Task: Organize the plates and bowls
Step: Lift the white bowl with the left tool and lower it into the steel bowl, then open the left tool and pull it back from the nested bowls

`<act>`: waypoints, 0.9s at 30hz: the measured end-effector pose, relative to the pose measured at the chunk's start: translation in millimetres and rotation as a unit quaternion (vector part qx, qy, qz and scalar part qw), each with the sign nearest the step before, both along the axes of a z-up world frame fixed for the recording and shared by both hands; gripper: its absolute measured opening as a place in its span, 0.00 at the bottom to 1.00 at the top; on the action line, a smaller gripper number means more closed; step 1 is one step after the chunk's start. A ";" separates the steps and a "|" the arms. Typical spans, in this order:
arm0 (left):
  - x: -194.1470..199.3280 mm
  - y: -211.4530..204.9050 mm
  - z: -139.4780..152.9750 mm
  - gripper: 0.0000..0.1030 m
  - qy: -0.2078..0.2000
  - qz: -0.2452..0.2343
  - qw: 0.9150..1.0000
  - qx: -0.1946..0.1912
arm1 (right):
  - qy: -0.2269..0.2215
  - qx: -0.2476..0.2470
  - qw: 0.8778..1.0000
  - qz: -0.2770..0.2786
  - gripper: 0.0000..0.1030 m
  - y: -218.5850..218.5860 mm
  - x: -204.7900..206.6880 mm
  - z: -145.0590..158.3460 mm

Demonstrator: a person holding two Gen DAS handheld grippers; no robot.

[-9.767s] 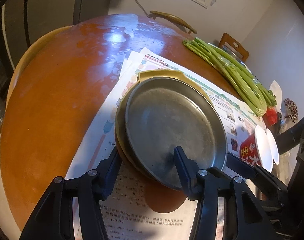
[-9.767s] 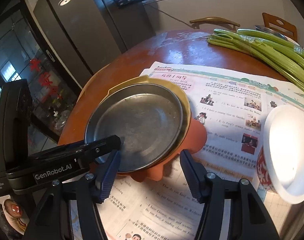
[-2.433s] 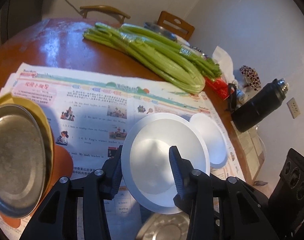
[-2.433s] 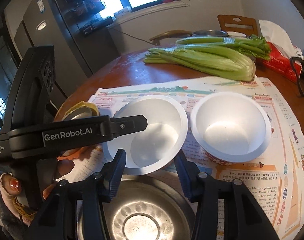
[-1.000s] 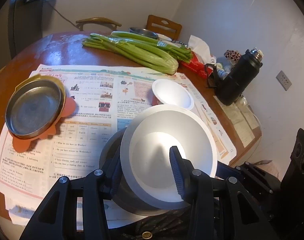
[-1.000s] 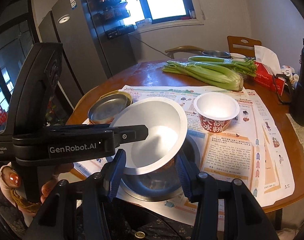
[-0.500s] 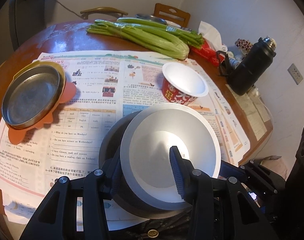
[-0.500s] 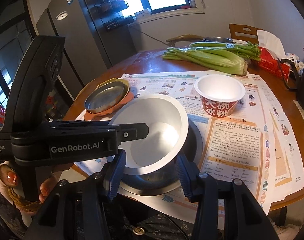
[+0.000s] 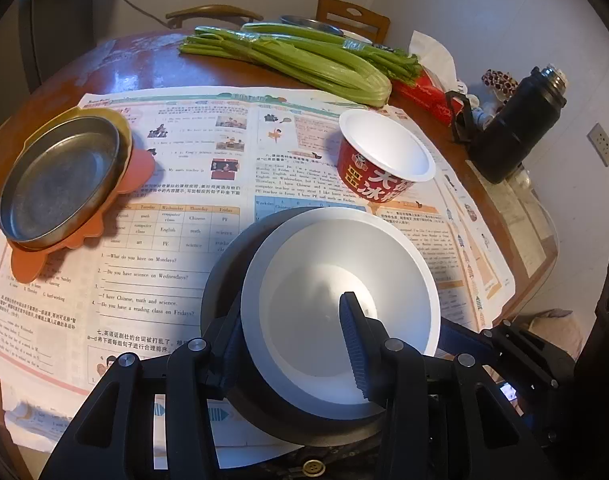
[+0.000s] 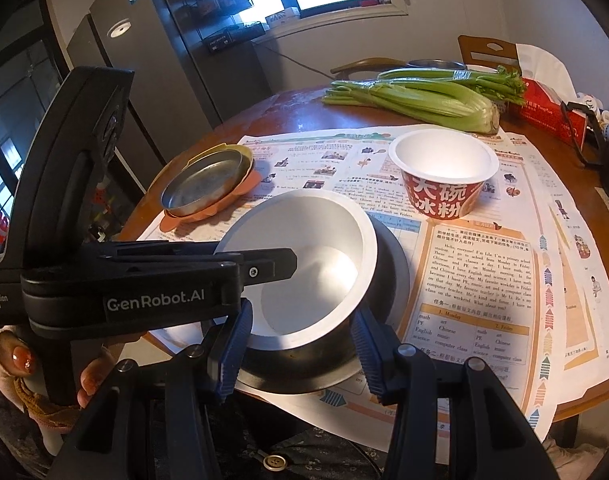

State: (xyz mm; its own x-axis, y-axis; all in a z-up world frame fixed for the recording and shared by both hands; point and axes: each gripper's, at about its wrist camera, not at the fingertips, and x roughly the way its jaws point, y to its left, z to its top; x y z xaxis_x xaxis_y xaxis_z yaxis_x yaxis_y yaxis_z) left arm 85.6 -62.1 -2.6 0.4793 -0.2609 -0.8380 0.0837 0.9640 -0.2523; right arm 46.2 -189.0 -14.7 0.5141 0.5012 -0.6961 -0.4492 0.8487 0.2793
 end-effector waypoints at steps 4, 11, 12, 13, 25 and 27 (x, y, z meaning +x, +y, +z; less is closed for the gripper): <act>1.5 0.7 -2.9 0.44 0.003 0.003 1.000 0.001 | -0.001 -0.003 1.000 -0.001 0.49 0.0 0.8 -1.4; 2.1 0.8 -3.9 0.44 0.004 0.005 1.000 0.001 | -0.003 -0.009 1.000 -0.004 0.49 0.3 1.3 -3.0; 1.9 1.1 -3.7 0.44 0.003 0.004 1.000 0.001 | -0.004 -0.010 1.000 -0.004 0.49 0.8 1.0 -3.1; 1.6 1.1 -3.1 0.44 0.002 0.004 1.000 0.000 | -0.005 -0.012 1.000 -0.004 0.49 0.9 0.9 -3.1; -2.9 7.6 5.2 0.44 -0.009 0.010 1.000 -0.004 | -0.017 -0.024 0.999 -0.018 0.49 -0.2 1.0 -0.3; -3.2 7.8 5.5 0.44 -0.010 0.011 1.000 -0.004 | -0.016 -0.023 0.999 -0.020 0.49 -1.7 2.0 -0.2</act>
